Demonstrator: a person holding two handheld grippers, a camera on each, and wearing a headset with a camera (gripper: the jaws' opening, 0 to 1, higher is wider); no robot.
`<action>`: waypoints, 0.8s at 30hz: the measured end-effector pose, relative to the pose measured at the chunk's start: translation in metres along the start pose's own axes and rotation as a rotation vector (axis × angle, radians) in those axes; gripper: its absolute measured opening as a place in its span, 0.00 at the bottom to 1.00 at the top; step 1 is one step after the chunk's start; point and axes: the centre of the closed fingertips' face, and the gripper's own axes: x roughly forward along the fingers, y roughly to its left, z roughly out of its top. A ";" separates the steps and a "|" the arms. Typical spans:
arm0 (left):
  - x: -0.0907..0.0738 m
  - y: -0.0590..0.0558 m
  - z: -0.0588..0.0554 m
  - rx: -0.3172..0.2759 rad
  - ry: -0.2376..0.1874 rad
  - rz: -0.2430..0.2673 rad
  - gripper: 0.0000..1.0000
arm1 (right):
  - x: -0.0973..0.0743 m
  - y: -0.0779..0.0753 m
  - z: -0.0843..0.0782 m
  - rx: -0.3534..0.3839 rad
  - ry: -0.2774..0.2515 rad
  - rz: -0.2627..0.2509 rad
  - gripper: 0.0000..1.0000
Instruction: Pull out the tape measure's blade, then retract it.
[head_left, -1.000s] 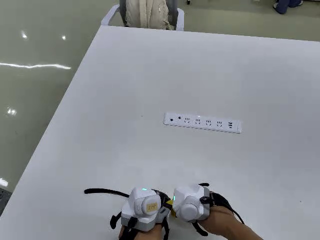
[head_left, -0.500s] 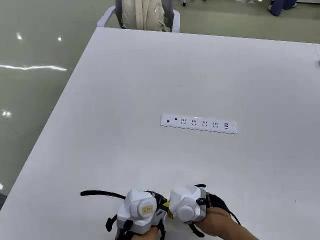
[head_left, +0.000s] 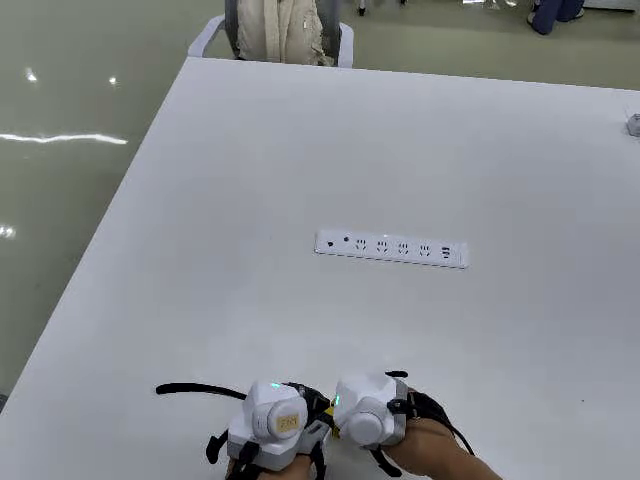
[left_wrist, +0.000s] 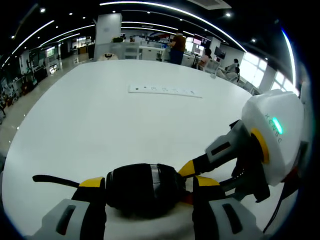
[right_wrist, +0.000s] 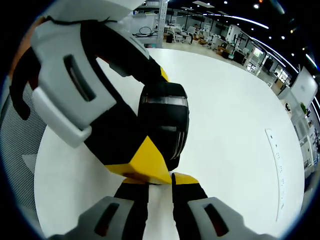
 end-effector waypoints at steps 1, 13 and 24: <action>0.000 0.000 0.000 0.002 -0.001 -0.003 0.68 | 0.000 -0.001 0.000 0.014 -0.003 -0.007 0.18; -0.006 -0.001 -0.002 0.040 0.006 -0.015 0.68 | -0.004 -0.010 -0.004 0.181 -0.050 -0.077 0.27; -0.013 0.003 -0.005 0.053 -0.011 -0.042 0.75 | -0.007 -0.009 -0.004 0.264 -0.080 -0.112 0.29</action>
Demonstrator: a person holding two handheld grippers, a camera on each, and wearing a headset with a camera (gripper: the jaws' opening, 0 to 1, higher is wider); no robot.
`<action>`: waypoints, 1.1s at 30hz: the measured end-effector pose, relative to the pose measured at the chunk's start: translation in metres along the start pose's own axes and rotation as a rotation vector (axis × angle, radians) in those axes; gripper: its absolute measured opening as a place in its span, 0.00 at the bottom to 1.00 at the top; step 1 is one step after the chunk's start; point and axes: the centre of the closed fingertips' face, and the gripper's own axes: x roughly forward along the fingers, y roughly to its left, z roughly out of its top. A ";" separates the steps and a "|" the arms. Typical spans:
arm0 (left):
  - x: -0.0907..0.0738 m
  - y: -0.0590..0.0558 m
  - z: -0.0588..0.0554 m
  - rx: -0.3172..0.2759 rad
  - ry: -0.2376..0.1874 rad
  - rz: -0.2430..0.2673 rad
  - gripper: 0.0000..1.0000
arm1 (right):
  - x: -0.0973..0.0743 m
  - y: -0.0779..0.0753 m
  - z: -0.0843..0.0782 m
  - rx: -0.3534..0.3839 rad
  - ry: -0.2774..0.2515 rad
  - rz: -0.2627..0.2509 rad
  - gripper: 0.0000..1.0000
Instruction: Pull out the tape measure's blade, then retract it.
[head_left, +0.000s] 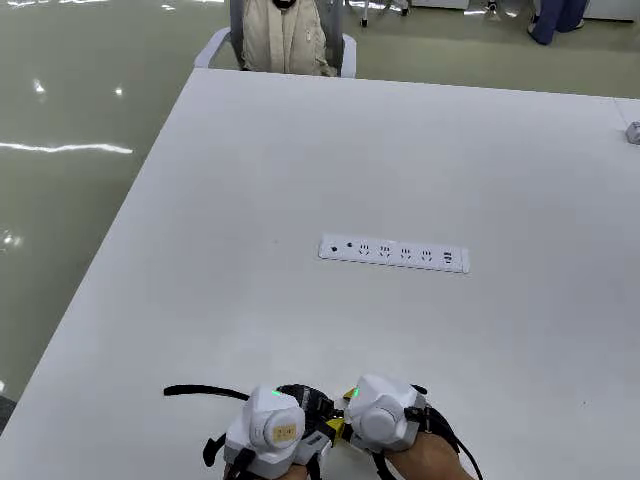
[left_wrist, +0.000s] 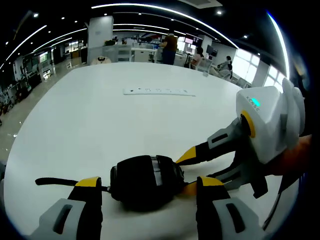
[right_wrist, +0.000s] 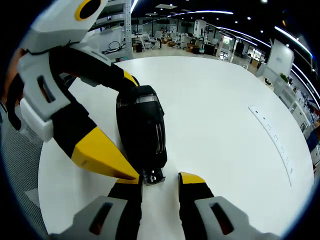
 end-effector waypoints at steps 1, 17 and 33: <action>0.000 0.000 0.000 0.004 0.000 0.000 0.75 | 0.000 0.000 0.000 0.007 -0.004 -0.001 0.30; -0.010 0.004 -0.002 0.044 -0.022 -0.030 0.82 | -0.011 0.006 0.000 0.047 -0.014 -0.017 0.38; -0.028 0.008 -0.003 0.094 -0.058 -0.052 0.86 | -0.044 0.010 -0.004 0.119 -0.045 -0.072 0.48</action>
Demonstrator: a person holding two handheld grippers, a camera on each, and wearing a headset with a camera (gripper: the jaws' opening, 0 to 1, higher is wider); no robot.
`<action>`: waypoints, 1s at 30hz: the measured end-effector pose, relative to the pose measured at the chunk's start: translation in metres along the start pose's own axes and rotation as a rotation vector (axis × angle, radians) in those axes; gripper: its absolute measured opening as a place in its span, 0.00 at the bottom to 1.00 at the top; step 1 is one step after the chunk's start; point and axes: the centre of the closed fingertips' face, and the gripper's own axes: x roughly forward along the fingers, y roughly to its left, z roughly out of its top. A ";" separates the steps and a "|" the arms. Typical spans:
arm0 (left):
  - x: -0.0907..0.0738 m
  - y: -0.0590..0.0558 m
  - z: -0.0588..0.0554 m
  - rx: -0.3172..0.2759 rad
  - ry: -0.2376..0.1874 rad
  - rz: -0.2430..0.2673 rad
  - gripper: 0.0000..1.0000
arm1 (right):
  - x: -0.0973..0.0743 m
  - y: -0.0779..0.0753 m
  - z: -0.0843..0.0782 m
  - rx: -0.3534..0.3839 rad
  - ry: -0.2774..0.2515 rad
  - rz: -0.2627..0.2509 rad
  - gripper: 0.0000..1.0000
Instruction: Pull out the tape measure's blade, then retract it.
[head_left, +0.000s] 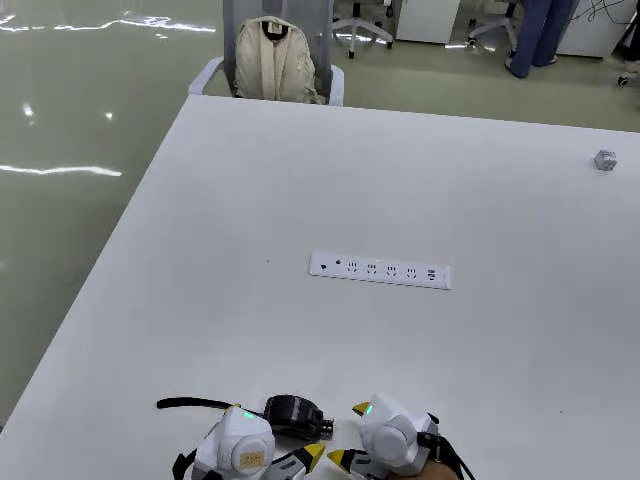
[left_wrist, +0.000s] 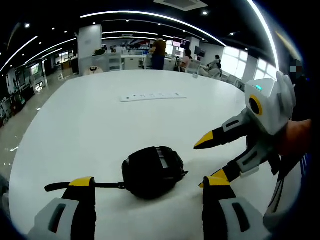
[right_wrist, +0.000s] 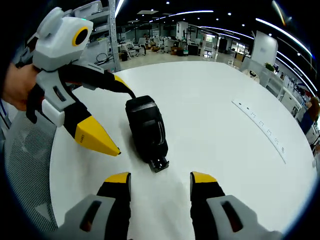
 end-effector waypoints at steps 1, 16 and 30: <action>-0.001 0.000 -0.001 0.003 0.000 0.000 0.86 | -0.003 0.001 0.001 0.003 -0.003 -0.004 0.48; -0.027 -0.002 -0.012 0.020 -0.004 -0.032 0.91 | -0.042 0.011 0.001 0.056 -0.057 -0.054 0.54; -0.054 -0.008 -0.016 0.050 -0.026 -0.076 0.93 | -0.068 0.027 -0.001 0.108 -0.072 -0.078 0.64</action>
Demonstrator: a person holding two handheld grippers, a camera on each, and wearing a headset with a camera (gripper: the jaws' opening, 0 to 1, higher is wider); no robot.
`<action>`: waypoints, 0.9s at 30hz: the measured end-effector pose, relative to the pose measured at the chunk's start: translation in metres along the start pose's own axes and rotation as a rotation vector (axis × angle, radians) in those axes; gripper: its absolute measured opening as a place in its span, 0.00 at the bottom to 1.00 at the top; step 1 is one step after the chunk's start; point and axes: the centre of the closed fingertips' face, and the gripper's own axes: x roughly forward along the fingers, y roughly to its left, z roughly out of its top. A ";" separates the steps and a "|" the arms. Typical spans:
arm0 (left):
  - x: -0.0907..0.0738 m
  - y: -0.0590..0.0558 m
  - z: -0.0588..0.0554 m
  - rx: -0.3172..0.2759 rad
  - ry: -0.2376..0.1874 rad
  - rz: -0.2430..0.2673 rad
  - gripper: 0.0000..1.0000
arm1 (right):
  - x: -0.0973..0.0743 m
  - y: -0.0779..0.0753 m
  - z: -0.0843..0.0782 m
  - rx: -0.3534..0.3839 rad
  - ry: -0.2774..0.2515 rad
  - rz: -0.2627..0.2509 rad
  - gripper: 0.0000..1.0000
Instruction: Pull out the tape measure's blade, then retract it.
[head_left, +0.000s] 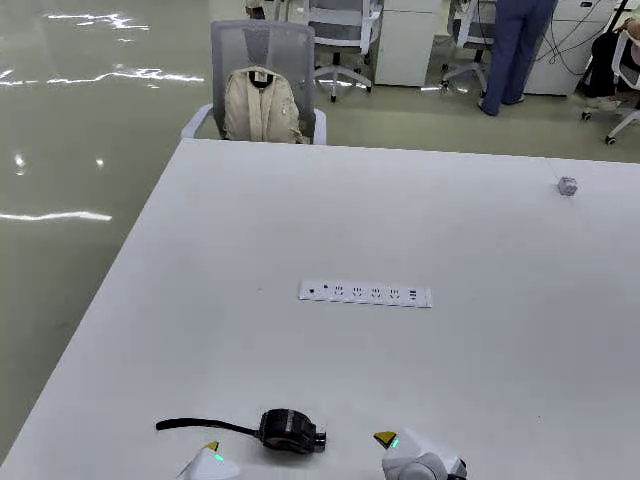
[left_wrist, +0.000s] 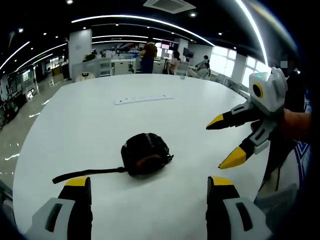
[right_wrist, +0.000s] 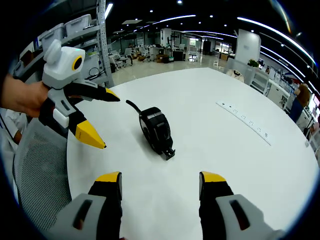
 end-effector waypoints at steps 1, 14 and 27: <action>-0.002 -0.001 0.000 0.003 -0.002 -0.003 0.94 | -0.002 0.001 0.000 0.007 -0.004 -0.003 0.64; -0.020 -0.004 -0.003 0.033 -0.001 -0.025 0.99 | -0.030 0.006 -0.007 0.076 -0.022 -0.044 0.71; -0.034 -0.004 -0.010 0.069 0.026 -0.031 1.00 | -0.051 0.007 -0.013 0.108 -0.022 -0.082 0.78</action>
